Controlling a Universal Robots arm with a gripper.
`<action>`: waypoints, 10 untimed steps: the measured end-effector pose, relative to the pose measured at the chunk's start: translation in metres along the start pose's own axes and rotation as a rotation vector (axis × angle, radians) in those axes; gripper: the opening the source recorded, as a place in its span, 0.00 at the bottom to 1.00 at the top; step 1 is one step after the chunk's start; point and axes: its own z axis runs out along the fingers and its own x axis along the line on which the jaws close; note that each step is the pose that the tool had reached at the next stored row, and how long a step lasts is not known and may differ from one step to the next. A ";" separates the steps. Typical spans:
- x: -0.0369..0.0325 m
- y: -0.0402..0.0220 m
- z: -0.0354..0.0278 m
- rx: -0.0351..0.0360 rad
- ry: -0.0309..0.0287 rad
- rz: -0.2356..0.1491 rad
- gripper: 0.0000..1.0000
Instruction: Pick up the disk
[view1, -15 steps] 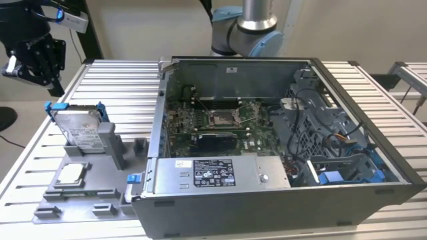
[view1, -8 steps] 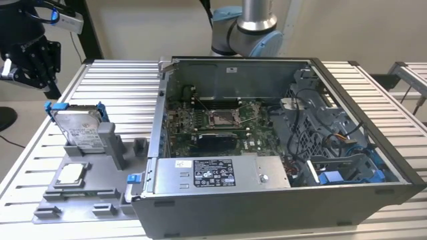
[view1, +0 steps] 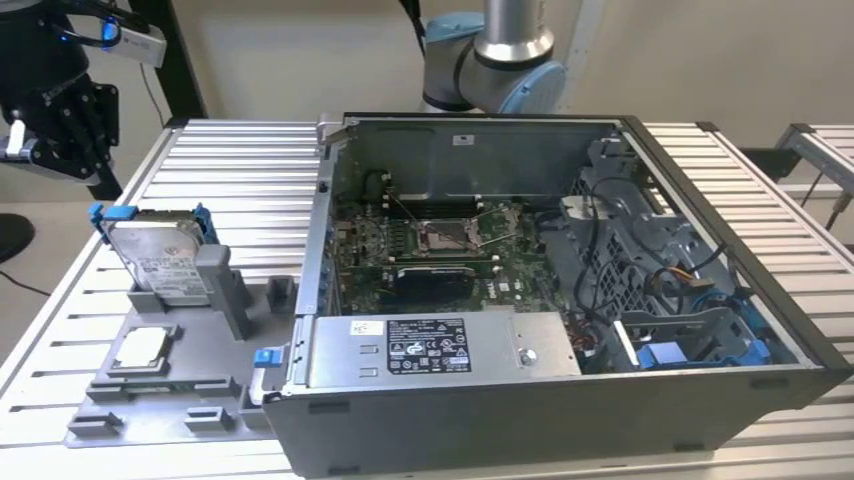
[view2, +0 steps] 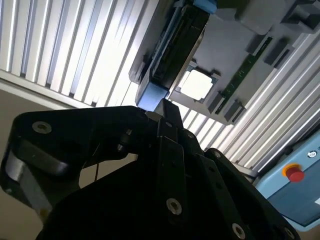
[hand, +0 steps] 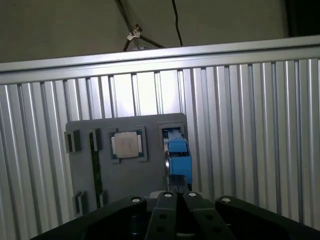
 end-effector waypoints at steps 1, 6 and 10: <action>0.0000 0.0000 0.0000 0.0000 0.0000 0.000 0.00; 0.0003 0.0016 0.0001 0.0000 0.0000 -0.025 0.00; 0.0002 0.0017 0.0001 0.0000 0.0000 -0.032 0.00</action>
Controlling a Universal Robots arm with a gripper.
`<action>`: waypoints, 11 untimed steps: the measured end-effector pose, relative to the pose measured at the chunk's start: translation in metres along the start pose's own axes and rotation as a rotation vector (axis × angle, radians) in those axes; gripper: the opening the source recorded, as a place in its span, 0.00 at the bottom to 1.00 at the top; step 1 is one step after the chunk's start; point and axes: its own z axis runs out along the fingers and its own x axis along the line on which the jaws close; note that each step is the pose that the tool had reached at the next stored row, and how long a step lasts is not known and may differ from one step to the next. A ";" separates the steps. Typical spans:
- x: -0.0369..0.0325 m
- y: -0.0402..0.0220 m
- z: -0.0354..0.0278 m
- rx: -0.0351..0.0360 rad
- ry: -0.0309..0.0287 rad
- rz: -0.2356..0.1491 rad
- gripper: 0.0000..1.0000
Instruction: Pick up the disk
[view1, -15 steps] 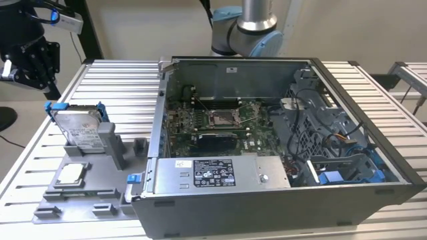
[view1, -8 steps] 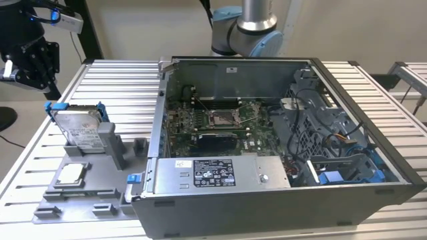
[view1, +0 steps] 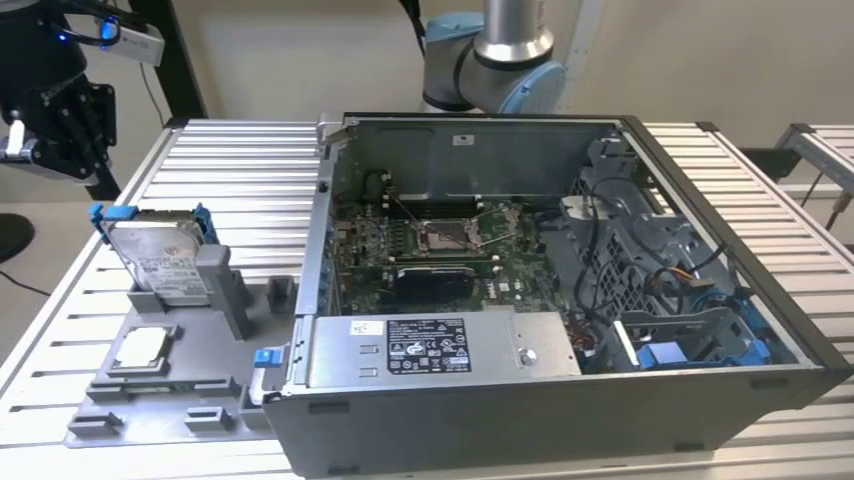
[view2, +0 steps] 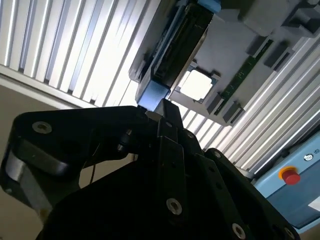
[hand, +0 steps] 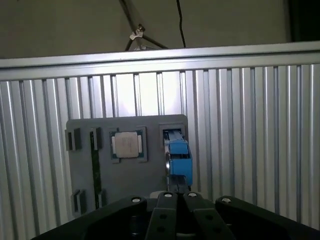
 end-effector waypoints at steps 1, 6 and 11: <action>0.0000 0.0000 0.0000 0.0000 0.0000 -0.001 0.00; 0.0000 0.0000 0.0000 0.0000 -0.0001 -0.004 1.00; 0.0000 0.0000 0.0000 0.0000 -0.0001 -0.008 1.00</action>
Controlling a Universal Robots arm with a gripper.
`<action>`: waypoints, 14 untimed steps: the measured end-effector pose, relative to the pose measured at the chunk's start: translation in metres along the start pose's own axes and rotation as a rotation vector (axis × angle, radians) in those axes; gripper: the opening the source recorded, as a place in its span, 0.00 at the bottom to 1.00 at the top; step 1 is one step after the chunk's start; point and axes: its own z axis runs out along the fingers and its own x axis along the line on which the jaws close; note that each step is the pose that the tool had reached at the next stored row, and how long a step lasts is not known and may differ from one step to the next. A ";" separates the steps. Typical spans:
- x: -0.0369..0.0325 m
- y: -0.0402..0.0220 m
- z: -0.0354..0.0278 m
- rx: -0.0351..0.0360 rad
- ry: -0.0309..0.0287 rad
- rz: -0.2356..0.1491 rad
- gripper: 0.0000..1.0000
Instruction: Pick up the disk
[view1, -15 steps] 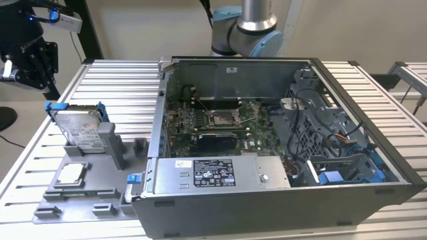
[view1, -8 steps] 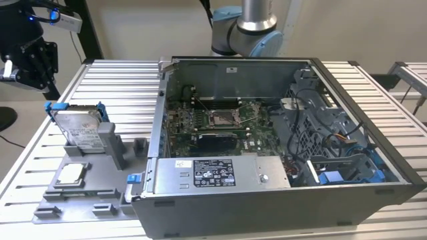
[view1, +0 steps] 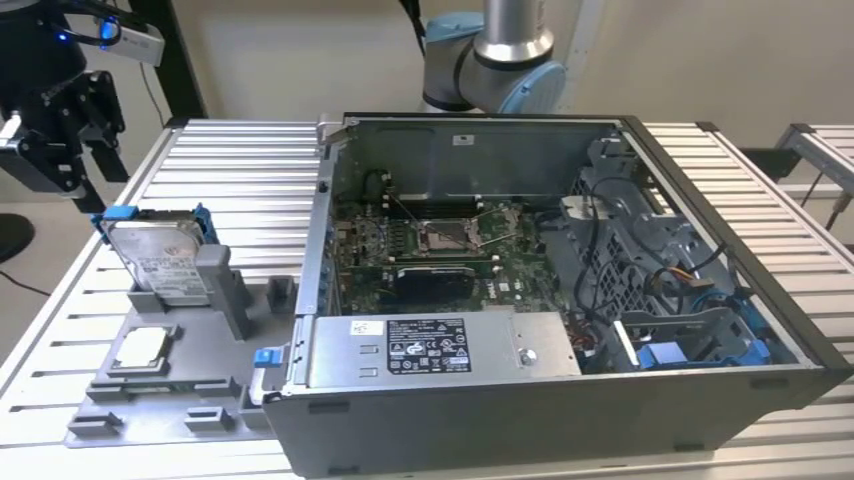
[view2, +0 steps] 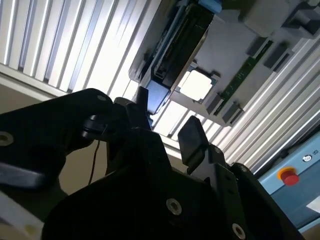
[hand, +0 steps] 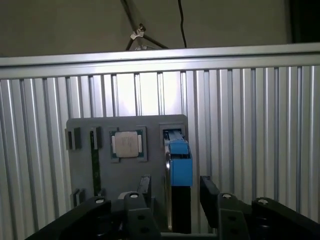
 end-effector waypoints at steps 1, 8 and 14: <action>0.0000 0.0000 0.0000 0.0000 0.0000 -0.001 1.00; 0.0000 0.0000 0.0015 0.0012 -0.0004 -0.003 1.00; 0.0000 -0.0002 0.0102 0.0017 -0.0042 -0.012 1.00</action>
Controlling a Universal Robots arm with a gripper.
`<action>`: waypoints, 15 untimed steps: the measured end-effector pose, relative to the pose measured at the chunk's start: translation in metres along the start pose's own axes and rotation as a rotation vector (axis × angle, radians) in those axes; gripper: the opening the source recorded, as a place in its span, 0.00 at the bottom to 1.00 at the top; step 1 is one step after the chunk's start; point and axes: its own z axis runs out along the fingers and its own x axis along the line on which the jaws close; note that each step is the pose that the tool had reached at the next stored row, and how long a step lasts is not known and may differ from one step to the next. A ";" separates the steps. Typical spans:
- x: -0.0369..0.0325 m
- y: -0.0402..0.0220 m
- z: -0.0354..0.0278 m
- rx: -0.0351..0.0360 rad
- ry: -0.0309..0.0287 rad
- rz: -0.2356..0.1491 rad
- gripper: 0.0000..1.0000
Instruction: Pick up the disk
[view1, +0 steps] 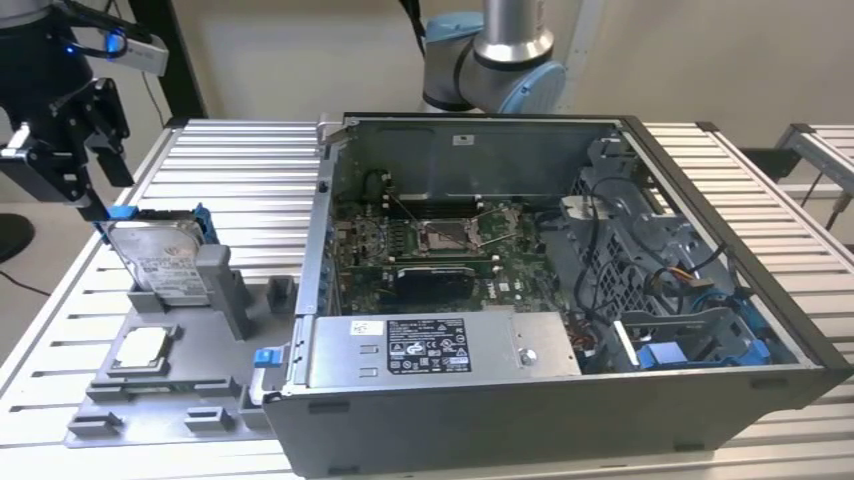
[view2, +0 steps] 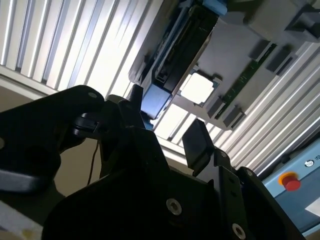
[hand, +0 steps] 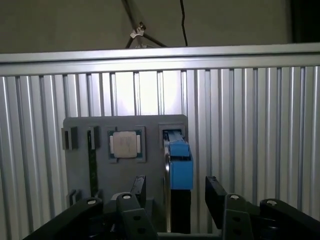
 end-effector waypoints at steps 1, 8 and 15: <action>0.0000 -0.0002 0.0019 0.0000 0.0000 -0.002 1.00; 0.0001 -0.0010 0.0125 -0.0003 -0.0034 -0.018 1.00; -0.0001 -0.0016 0.0181 -0.0010 -0.0213 -0.035 1.00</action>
